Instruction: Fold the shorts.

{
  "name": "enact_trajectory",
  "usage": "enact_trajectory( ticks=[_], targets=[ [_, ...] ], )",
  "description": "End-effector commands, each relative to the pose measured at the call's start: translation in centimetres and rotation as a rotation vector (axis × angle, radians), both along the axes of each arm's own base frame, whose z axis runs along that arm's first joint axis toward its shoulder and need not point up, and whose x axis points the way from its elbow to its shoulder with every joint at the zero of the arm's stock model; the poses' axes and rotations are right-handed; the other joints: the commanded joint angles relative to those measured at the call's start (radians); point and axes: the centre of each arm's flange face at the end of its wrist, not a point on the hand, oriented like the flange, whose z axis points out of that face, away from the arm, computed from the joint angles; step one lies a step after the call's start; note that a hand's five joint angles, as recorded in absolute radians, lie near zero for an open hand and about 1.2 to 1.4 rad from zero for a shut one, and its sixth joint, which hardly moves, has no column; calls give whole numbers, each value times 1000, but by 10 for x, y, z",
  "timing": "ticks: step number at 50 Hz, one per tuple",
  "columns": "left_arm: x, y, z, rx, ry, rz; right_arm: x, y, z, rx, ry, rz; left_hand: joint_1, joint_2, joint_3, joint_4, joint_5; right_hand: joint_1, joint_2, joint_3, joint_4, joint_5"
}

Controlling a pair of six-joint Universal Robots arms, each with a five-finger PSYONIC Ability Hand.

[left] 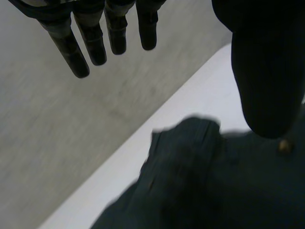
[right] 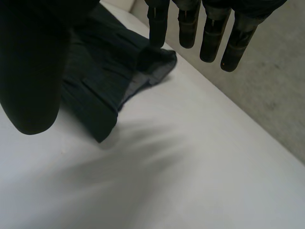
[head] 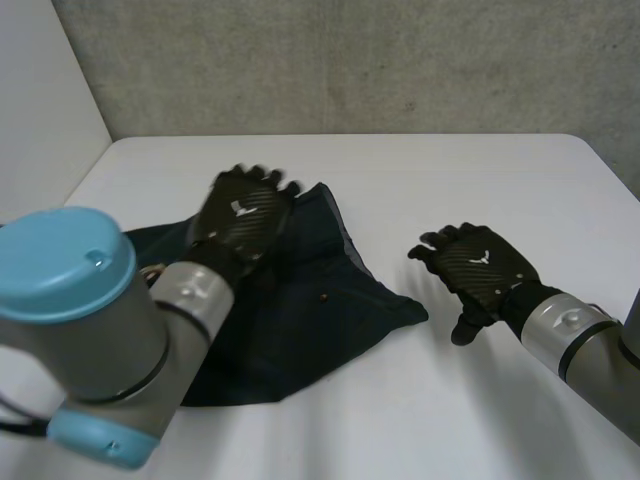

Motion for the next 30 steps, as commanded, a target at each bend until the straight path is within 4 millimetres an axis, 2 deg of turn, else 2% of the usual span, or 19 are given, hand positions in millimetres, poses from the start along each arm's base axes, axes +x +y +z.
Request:
enact_trajectory(
  ticks=[1, 4, 6, 10, 12, 15, 16, 17, 22, 26, 30],
  targets=[
    [47, 41, -26, 195, -100, 159, 29, 4, -9, -6, 50, 128, 165, 163, 164, 167, 163, 80, 60, 73, 50, 40],
    [57, 53, -33, 243, -128, 165, 47, 8, -21, 41, 64, 179, 165, 163, 164, 167, 163, 89, 69, 82, 59, 49],
    [68, 60, -41, 275, -155, 182, 52, 6, -25, 69, 70, 184, 165, 163, 164, 167, 163, 92, 72, 85, 61, 52],
    [87, 60, -53, 319, -180, 244, 61, -2, -42, 168, 78, 161, 162, 160, 161, 164, 160, 174, 154, 167, 143, 134],
    [98, 52, -61, 337, -180, 297, 65, -7, -48, 207, 69, 147, 159, 157, 158, 162, 157, 289, 269, 282, 258, 248],
    [107, 45, -67, 348, -177, 331, 73, -7, -54, 224, 56, 157, 162, 160, 161, 164, 160, 733, 713, 726, 703, 693],
    [108, 44, -69, 350, -172, 331, 75, -7, -55, 226, 51, 161, 165, 163, 164, 167, 163, 1139, 1119, 1132, 1108, 1099],
    [110, 39, -70, 344, -156, 333, 75, -7, -54, 222, 48, 163, 188, 186, 187, 191, 186, 1192, 1172, 1185, 1161, 1152],
    [109, 26, -78, 338, -126, 314, 77, -6, -50, 200, 40, 165, 303, 301, 302, 305, 301, 1192, 1172, 1185, 1161, 1152],
    [107, 16, -96, 385, -152, 315, 74, -3, -32, 166, 24, 157, 382, 380, 381, 384, 380, 1192, 1172, 1185, 1161, 1152],
    [105, 7, -106, 413, -168, 316, 67, 0, -16, 151, -3, 126, 827, 825, 826, 829, 825, 1192, 1172, 1185, 1161, 1152]
  ],
)
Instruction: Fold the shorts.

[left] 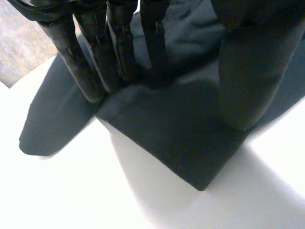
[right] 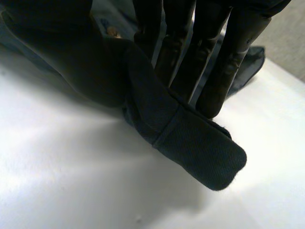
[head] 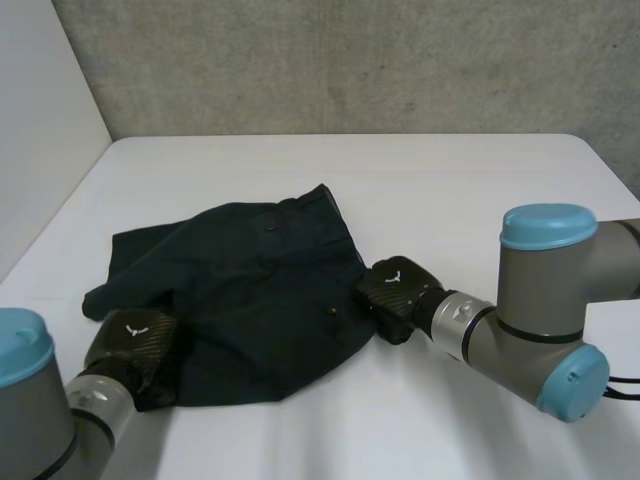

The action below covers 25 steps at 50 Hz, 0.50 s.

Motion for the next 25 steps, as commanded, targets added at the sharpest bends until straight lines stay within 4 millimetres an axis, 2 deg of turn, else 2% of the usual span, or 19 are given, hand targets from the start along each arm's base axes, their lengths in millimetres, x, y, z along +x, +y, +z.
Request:
enact_trajectory(
  ticks=[1, 3, 6, 7, 8, 9, 11, 12, 13, 15, 16, 19, 20, 23, 24, 25],
  targets=[
    [-6, -18, -22, 55, -23, -8, -9, 5, 30, -41, -42, -41, 823, 840, 839, 836, 836, 475, 227, 230, 209, 248],
    [-8, -20, -19, 42, -24, -14, -11, 6, 32, -37, -49, -58, 826, 843, 842, 839, 839, 475, 227, 230, 209, 248],
    [-11, -23, -2, -9, -23, -26, -14, 6, 42, -53, -58, -81, 826, 843, 842, 839, 839, 475, 227, 230, 209, 248],
    [-11, -24, 18, -70, -5, -27, -14, 6, 47, -66, -62, -88, 826, 843, 842, 839, 839, 475, 227, 230, 209, 248],
    [-11, -24, 30, -105, 8, -28, -15, 6, 54, -85, -65, -95, 826, 843, 842, 839, 839, 475, 227, 230, 209, 248],
    [-11, -25, 56, -189, 40, -25, -17, 7, 65, -116, -73, -106, 826, 843, 842, 839, 839, 475, 227, 230, 209, 248],
    [-11, -26, 82, -277, 70, -24, -19, 8, 81, -157, -90, -116, 826, 843, 842, 839, 839, 475, 227, 230, 209, 248],
    [-10, -25, 98, -329, 88, -22, -20, 9, 97, -193, -105, -122, 826, 843, 842, 839, 839, 475, 227, 230, 209, 248],
    [-8, -21, 136, -455, 133, -17, -21, 11, 107, -213, -116, -125, 826, 843, 842, 839, 839, 475, 227, 230, 209, 248],
    [-5, -15, 168, -567, 173, -15, -23, 14, 132, -274, -149, -131, 826, 843, 842, 839, 839, 475, 227, 230, 209, 248],
    [-2, -5, 203, -682, 213, -13, -26, 17, 162, -344, -188, -141, 826, 843, 842, 839, 839, 475, 227, 230, 209, 248],
    [5, 12, 253, -849, 275, -9, -32, 23, 206, -447, -252, -159, 826, 843, 842, 839, 839, 475, 227, 230, 209, 248],
    [10, 22, 280, -938, 306, -5, -39, 25, 232, -513, -286, -181, 826, 843, 842, 839, 839, 475, 227, 230, 209, 248],
    [15, 35, 311, -1036, 340, 1, -48, 27, 268, -602, -330, -213, 826, 843, 842, 839, 839, 475, 227, 230, 209, 248],
    [17, 39, 325, -1071, 352, 2, -53, 30, 287, -644, -349, -226, 826, 843, 842, 839, 839, 475, 227, 230, 209, 248],
    [17, 41, 331, -1085, 356, 3, -55, 31, 295, -661, -357, -228, 826, 843, 842, 839, 839, 475, 227, 230, 209, 248]
  ],
)
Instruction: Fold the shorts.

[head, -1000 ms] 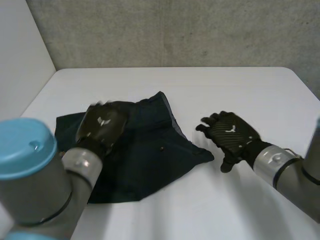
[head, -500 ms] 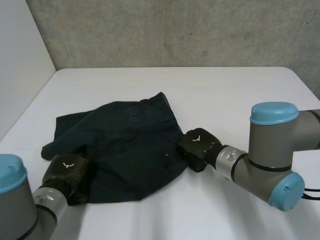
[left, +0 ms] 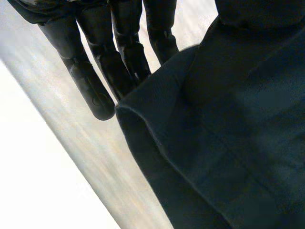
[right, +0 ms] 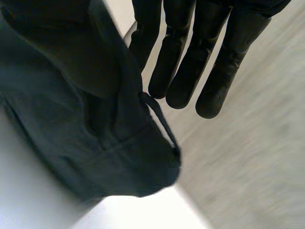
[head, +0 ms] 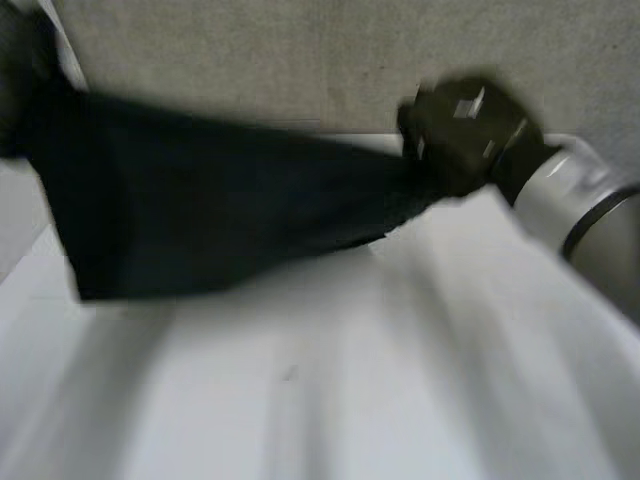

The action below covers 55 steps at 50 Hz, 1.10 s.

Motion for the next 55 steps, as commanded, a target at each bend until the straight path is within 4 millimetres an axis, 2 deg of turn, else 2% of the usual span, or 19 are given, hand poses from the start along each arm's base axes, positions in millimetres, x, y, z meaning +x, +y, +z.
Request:
enact_trajectory(
  ticks=[1, 5, 9, 16, 18, 21, 22, 28, 29, 30, 31, 32, 33, 37, 40, 43, 47, 50, 55],
  targets=[
    [16, 38, 100, -306, 113, 6, -25, 15, 109, -254, -125, -73, 265, 201, 209, 198, 241, 439, 227, 221, 204, 248],
    [12, 28, 104, -286, 106, 5, -27, 17, 122, -242, -117, -75, 265, 201, 209, 198, 241, 439, 227, 221, 204, 248],
    [0, -5, 81, -190, 69, 6, -16, -8, 98, -148, -70, -74, 265, 201, 209, 198, 241, 439, 227, 221, 204, 248],
    [-32, -83, -1, 72, -35, -1, 5, -50, 53, -45, -14, -75, 265, 201, 209, 198, 241, 439, 227, 221, 204, 248],
    [-45, -112, -28, 128, -66, -3, 14, -73, 25, 4, 13, -99, 265, 201, 209, 198, 241, 439, 227, 221, 204, 248],
    [-60, -139, -57, 171, -95, -11, 27, -102, -7, 17, 48, -141, 265, 201, 209, 198, 241, 439, 227, 221, 204, 248],
    [-68, -157, -72, 180, -108, -11, 31, -111, -16, 9, 56, -153, 265, 201, 209, 198, 241, 439, 227, 221, 204, 248],
    [-96, -216, -116, 127, -165, 9, 46, -162, -58, -131, 55, -258, 265, 201, 209, 198, 241, 439, 227, 221, 204, 248],
    [-100, -222, -122, 117, -179, 11, 50, -175, -69, -185, 41, -286, 265, 201, 209, 198, 241, 324, 112, 106, 89, 133],
    [-108, -231, -133, 90, -206, 4, 52, -182, -76, -215, 33, -295, 265, 201, 209, 198, 241, -90, -302, -308, -325, -281],
    [-111, -235, -136, 75, -212, 5, 54, -186, -81, -232, 29, -297, 50, -14, -6, -17, 27, -405, -617, -623, -640, -596],
    [-120, -239, -143, 44, -220, 7, 59, -191, -95, -261, 33, -291, -635, -699, -691, -702, -659, -782, -995, -1000, -1017, -974],
    [-124, -240, -145, 30, -223, 5, 60, -192, -99, -267, 40, -287, -939, -1002, -994, -1005, -962, -782, -995, -1000, -1017, -974],
    [-136, -235, -149, -10, -217, -6, 59, -182, -114, -188, 100, -257, -957, -1021, -1013, -1024, -980, -782, -995, -1000, -1017, -974],
    [-140, -218, -161, 32, -241, -32, 49, -166, -103, -113, 124, -258, -957, -1021, -1013, -1024, -980, -782, -995, -1000, -1017, -974],
    [-136, -183, -145, 66, -256, -73, 34, -142, -89, -27, 149, -252, -924, -988, -980, -991, -947, -782, -995, -1000, -1017, -974],
    [-131, -138, -150, 140, -305, -145, 19, -103, -89, 108, 223, -203, -912, -976, -968, -979, -936, -782, -995, -1000, -1017, -974],
    [-129, -91, -164, 233, -376, -263, 8, -67, -105, 262, 285, -133, -865, -929, -921, -932, -889, -782, -995, -1000, -1017, -974],
    [-105, -58, -187, 410, -448, -286, -8, -14, -138, 428, 344, -23, -672, -736, -728, -739, -695, -782, -995, -1000, -1017, -974]
  ],
)
